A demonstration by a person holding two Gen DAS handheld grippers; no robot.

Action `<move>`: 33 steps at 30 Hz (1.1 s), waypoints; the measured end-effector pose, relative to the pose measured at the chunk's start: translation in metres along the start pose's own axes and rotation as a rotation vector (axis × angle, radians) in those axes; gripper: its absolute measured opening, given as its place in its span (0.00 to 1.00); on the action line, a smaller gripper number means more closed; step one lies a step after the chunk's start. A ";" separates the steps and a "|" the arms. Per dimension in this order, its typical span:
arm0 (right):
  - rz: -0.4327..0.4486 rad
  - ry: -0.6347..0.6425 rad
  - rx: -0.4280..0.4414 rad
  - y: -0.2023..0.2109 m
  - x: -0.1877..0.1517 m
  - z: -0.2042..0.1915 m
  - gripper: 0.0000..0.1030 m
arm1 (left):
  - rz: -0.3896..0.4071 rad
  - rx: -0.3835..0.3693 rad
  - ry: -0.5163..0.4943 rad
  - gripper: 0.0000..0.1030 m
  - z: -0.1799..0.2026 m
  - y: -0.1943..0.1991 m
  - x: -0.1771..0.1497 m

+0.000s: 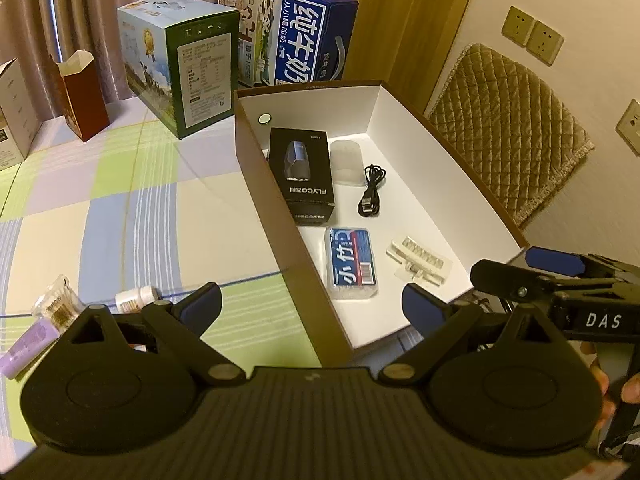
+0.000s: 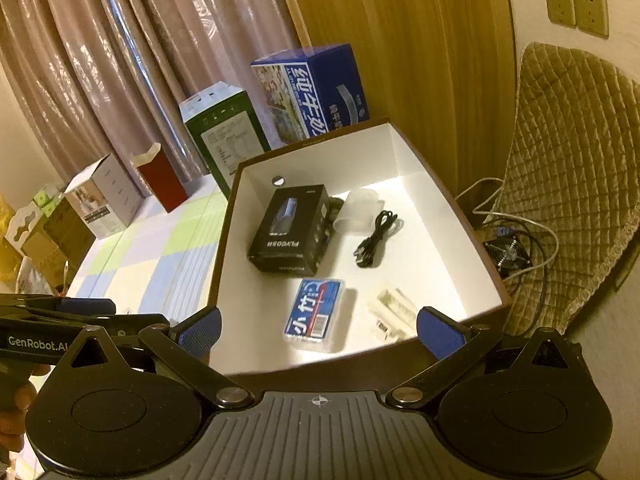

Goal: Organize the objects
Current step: 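Withdraw both grippers from the brown box back over the table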

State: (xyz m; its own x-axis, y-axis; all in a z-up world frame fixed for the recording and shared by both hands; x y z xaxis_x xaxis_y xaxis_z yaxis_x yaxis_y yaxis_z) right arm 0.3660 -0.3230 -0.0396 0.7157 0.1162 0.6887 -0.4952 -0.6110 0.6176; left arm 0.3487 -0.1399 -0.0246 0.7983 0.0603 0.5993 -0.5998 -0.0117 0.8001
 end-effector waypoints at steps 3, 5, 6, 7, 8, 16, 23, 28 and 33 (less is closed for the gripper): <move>-0.004 0.003 0.000 0.003 -0.006 -0.007 0.98 | -0.001 -0.002 -0.003 0.92 -0.003 0.006 -0.008; -0.008 0.004 0.001 0.005 -0.010 -0.012 0.98 | -0.004 0.002 -0.003 0.92 -0.006 0.010 -0.014; -0.011 0.004 0.002 0.006 -0.012 -0.014 0.98 | -0.005 0.004 -0.003 0.92 -0.007 0.011 -0.016; -0.014 0.004 0.003 0.006 -0.014 -0.017 0.98 | -0.006 0.005 -0.002 0.92 -0.009 0.013 -0.019; -0.017 0.005 0.003 0.006 -0.017 -0.020 0.98 | -0.007 0.005 -0.001 0.92 -0.012 0.015 -0.021; -0.052 0.019 0.018 0.003 -0.035 -0.048 0.98 | -0.024 0.020 0.013 0.92 -0.033 0.027 -0.041; -0.078 0.038 0.042 -0.004 -0.048 -0.072 0.98 | -0.039 0.034 0.029 0.92 -0.052 0.037 -0.059; -0.093 0.055 0.059 -0.010 -0.056 -0.089 0.98 | -0.044 0.047 0.047 0.92 -0.067 0.044 -0.069; -0.110 0.070 0.075 -0.017 -0.063 -0.104 0.98 | -0.043 0.062 0.065 0.92 -0.082 0.050 -0.077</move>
State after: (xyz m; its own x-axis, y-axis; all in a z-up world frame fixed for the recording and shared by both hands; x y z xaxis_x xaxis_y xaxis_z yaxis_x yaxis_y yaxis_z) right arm 0.2786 -0.2385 -0.0540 0.7262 0.2380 0.6450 -0.3756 -0.6485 0.6621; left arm 0.2526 -0.0631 -0.0329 0.8165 0.1263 0.5634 -0.5592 -0.0698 0.8261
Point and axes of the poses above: each gripper's, at about its wrist camera, not at the fingertips, and y roughly against the way its jaws point, z to its right, x to its top, the point moved 4 cm from there along -y, roughly the way its jaws point, and after that the axes turned 8 degrees about x, right-handed, at the moved point
